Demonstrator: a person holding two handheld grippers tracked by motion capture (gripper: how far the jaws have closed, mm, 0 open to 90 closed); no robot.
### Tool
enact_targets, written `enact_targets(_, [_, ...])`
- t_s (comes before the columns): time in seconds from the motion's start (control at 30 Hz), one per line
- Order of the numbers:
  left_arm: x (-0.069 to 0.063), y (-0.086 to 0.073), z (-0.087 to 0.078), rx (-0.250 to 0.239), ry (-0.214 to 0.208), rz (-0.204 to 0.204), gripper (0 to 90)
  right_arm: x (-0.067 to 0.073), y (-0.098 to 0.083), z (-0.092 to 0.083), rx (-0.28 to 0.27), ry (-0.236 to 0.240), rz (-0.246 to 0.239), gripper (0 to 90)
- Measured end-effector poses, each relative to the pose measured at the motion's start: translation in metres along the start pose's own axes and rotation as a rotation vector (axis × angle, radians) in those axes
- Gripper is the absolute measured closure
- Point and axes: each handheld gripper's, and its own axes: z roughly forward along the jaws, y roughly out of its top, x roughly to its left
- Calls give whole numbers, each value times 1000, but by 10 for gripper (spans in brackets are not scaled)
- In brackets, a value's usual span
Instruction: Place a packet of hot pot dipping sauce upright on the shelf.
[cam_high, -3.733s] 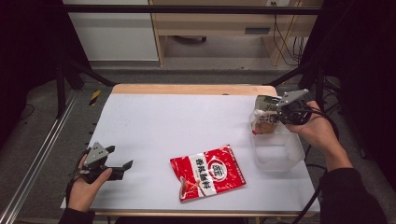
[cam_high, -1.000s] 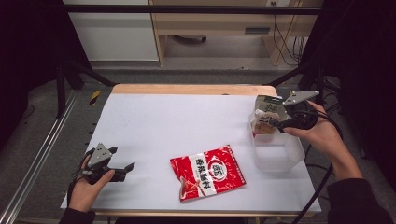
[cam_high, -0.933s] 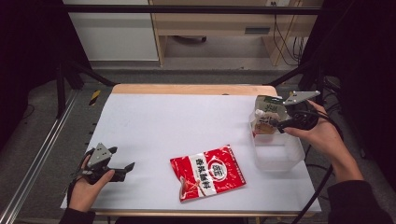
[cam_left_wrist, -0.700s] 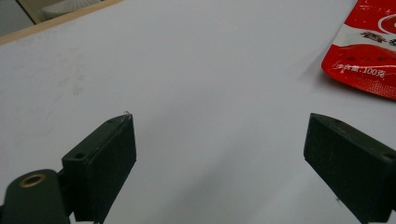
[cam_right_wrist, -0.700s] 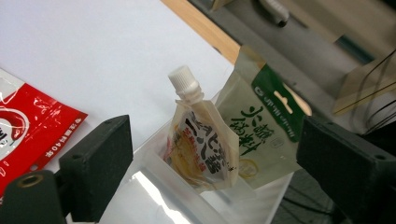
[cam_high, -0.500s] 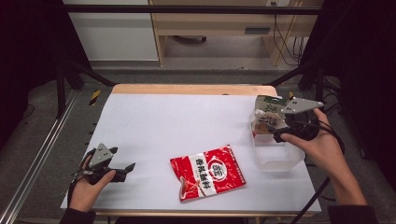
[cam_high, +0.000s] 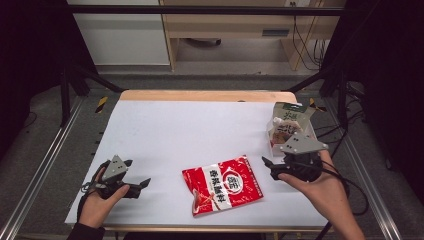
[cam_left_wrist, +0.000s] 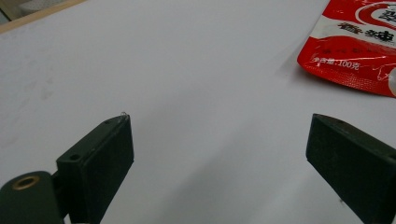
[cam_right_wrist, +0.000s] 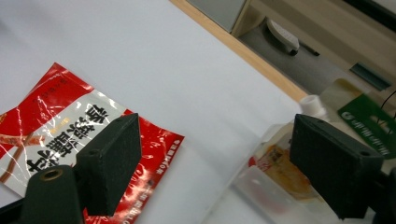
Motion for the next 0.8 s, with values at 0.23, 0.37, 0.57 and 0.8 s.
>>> enact_targets(0.23, [-6,3,4,-7,-23,7,66,24,-9,20,62,34,63,202])
enact_targets(0.37, [-7,5,7,-19,-38,8,61,40,-18,26,64,51,65,186])
enact_targets(0.57, [-11,9,9,-14,-54,21,61,61,-30,33,65,78,60,175])
enact_targets(0.8, [-15,11,10,-12,-62,26,61,69,-44,44,66,102,103,172])
